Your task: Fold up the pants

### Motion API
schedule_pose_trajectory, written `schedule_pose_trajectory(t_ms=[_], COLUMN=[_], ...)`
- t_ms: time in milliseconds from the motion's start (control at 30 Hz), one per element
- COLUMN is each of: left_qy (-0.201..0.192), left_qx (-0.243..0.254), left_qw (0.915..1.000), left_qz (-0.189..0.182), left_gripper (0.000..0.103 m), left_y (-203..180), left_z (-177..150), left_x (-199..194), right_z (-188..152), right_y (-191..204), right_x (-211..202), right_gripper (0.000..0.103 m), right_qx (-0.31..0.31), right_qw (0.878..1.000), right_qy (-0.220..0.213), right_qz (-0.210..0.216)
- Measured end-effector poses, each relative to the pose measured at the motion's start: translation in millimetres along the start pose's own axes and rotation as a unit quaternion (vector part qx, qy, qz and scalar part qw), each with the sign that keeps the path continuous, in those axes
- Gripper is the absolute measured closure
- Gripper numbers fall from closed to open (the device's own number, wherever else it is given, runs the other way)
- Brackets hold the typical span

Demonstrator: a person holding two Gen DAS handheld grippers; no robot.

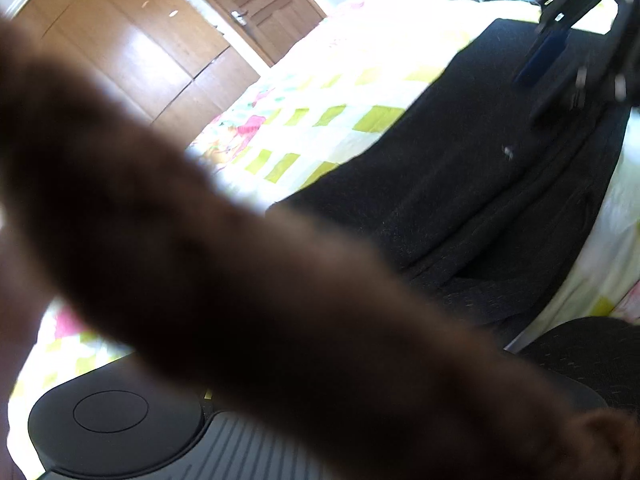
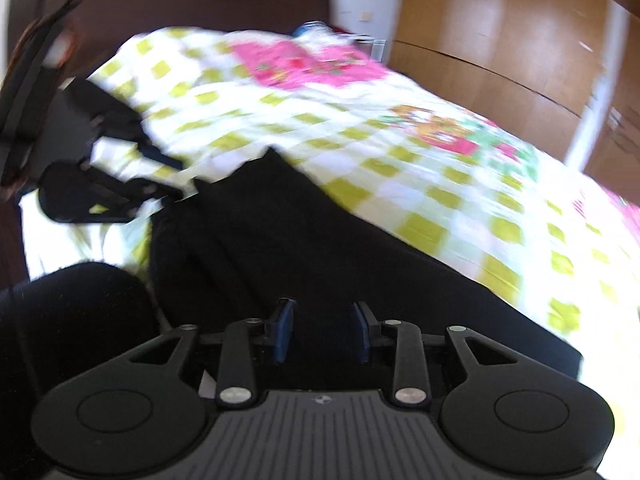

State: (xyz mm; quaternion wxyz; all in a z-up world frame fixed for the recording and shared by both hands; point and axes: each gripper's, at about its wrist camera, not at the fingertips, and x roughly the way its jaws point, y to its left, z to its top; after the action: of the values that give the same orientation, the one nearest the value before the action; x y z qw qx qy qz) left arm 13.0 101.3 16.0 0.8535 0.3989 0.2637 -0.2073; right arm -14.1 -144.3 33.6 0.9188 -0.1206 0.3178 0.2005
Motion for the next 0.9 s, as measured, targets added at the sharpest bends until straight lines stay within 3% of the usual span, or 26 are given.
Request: schedule_pose_trajectory(t_ms=[100, 200, 300, 400, 500, 667, 700, 767, 833, 900], left_qy=[-0.02, -0.056, -0.087, -0.093, -0.079, -0.068, -0.07, -0.07, -0.063, -0.05], left_qx=[-0.022, -0.041, -0.025, -0.013, -0.07, -0.139, -0.152, -0.17, -0.177, -0.204], left_qw=[0.9995, 0.9975, 0.9954, 0.9937, 0.9892, 0.9778, 0.9746, 0.9707, 0.9712, 0.9659], left_qz=[-0.002, -0.013, -0.033, -0.061, -0.101, -0.142, -0.149, -0.155, -0.147, -0.152], left_gripper=[0.078, 0.078, 0.068, 0.066, 0.065, 0.065, 0.059, 0.049, 0.049, 0.049], left_y=[2, -5, -28, -46, -54, -65, -65, -67, -72, -73], left_z=[13, 36, 62, 77, 85, 94, 95, 97, 100, 103], left_x=[-14, -19, -10, 0, 19, 36, 37, 39, 47, 57], right_z=[-12, -32, -49, -64, -83, -95, -97, -100, -107, -112], right_y=[-46, -90, -122, -141, -155, -174, -177, -180, -186, -189], right_x=[-27, -33, -29, -21, -6, -12, -14, -10, 4, 23], right_gripper=[0.049, 0.045, 0.044, 0.04, 0.038, 0.036, 0.036, 0.036, 0.036, 0.036], right_qx=[0.09, 0.166, 0.236, 0.289, 0.335, 0.409, 0.413, 0.42, 0.436, 0.467], right_qw=[0.994, 0.977, 0.958, 0.947, 0.935, 0.911, 0.909, 0.905, 0.897, 0.88], right_qy=[0.0, 0.015, 0.036, 0.055, 0.083, 0.055, 0.044, 0.034, 0.043, 0.051], right_qz=[-0.055, -0.133, -0.156, -0.13, -0.082, 0.012, 0.029, 0.047, 0.059, 0.075])
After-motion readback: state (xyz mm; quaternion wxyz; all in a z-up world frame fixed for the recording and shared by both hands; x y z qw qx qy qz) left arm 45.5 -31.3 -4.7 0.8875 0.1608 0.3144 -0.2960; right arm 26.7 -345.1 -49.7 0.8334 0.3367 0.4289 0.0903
